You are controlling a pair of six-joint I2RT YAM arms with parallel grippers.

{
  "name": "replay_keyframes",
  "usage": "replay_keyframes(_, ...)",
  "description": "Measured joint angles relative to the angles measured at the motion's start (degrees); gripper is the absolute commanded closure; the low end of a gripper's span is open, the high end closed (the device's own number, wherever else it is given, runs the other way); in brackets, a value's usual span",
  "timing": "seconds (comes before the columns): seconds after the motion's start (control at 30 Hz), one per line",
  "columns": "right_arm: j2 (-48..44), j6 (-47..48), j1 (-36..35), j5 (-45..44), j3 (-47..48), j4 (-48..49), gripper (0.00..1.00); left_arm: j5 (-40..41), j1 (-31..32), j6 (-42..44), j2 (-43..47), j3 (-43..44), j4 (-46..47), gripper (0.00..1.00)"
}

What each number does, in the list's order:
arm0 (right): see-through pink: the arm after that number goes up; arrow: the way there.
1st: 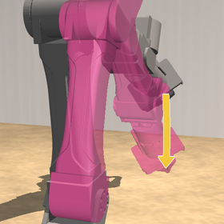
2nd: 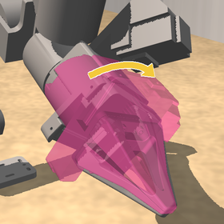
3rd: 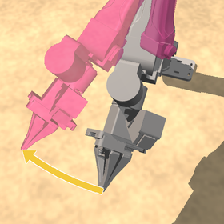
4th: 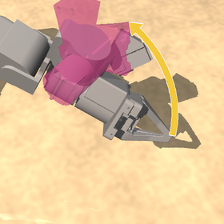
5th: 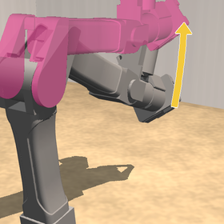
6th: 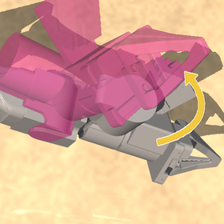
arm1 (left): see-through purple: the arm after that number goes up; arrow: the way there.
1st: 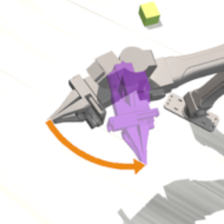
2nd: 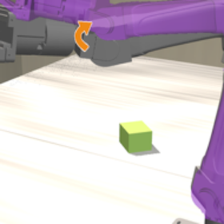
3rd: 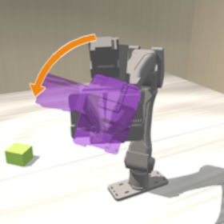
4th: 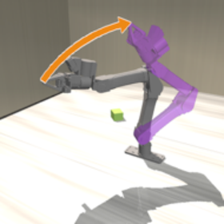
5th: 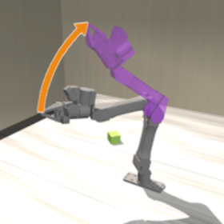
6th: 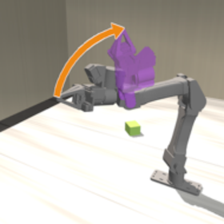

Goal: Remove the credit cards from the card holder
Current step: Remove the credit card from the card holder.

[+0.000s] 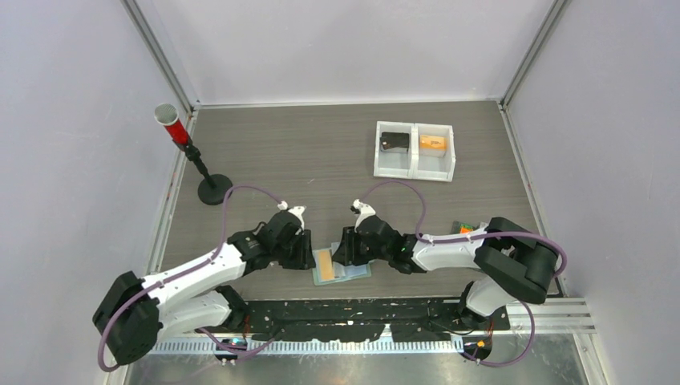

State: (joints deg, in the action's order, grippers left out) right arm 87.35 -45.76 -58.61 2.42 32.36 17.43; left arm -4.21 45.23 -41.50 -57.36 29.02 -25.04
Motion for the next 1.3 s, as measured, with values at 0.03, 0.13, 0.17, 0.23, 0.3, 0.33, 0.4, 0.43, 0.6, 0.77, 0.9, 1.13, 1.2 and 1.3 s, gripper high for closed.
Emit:
replay_keyframes(0.03, -0.42, -0.15, 0.37, 0.81, -0.7, 0.96, 0.57, -0.35, 0.0, 0.07, -1.36, 0.04, 0.42, 0.68)
replay_keyframes(0.13, -1.53, -0.7, 1.11, 1.99, -1.97, 2.21, 0.54, -1.07, -0.04, 0.2, -4.57, 0.24, 1.38, 0.69)
replay_keyframes(0.17, -1.81, -0.76, 1.31, 2.01, -2.05, 2.19, 0.53, -1.25, -0.04, 0.2, -5.27, 0.33, 1.6, 0.69)
replay_keyframes(0.23, -2.67, -0.74, 1.46, 1.9, -2.05, 1.64, 0.52, -1.51, -0.04, 0.28, -6.67, 0.72, 2.12, 0.69)
replay_keyframes(0.3, -3.91, -0.74, 1.46, 1.42, -2.05, 0.37, 0.52, -1.66, -0.04, 0.42, -7.5, 0.87, 2.78, 0.69)
replay_keyframes(0.33, -4.92, -0.74, 1.46, 0.94, -2.05, -0.52, 0.52, -1.73, -0.04, 0.44, -7.82, 0.87, 3.02, 0.69)
replay_keyframes(0.4, -6.4, -0.7, 1.46, -0.72, -1.99, -2.4, 0.51, -1.9, -0.04, 0.46, -8.07, 0.87, 3.32, 0.69)
replay_keyframes(0.43, -7.1, -0.7, 1.46, -1.66, -1.97, -3.58, 0.51, -1.9, -0.04, 0.48, -8.11, 0.87, 3.43, 0.69)
replay_keyframes(0.6, -11.54, -0.68, 1.46, -8.79, -1.18, -13.94, 0.5, -1.84, -0.07, 0.98, -8.09, 0.87, 3.63, 0.67)
replay_keyframes(0.77, -15.87, -0.55, 1.46, -13.03, 0.68, -22.73, 0.45, -0.13, -0.24, 1.46, -5.64, 0.87, 2.08, 0.59)
replay_keyframes(0.9, -17.68, -0.02, 0.63, -14.47, 3.63, -26.8, 0.4, 2.34, -0.26, 1.62, -0.28, 1.92, -1.18, 0.51)
replay_keyframes(1.13, -15.98, 1.62, -4.13, -16.0, 10.38, -29.18, 0.34, 7.58, -0.26, 3.26, 10.19, 6.51, -7.93, 0.43)
replay_keyframes(1.2, -13.27, 2.03, -5.11, -16.09, 12.59, -29.11, 0.33, 8.85, -0.26, 3.87, 13.25, 7.78, -10.29, 0.42)
replay_keyframes(1.3, -8.09, 2.23, -6.23, -16.09, 15.45, -29.18, 0.33, 10.27, -0.26, 4.59, 17.77, 8.81, -13.09, 0.41)
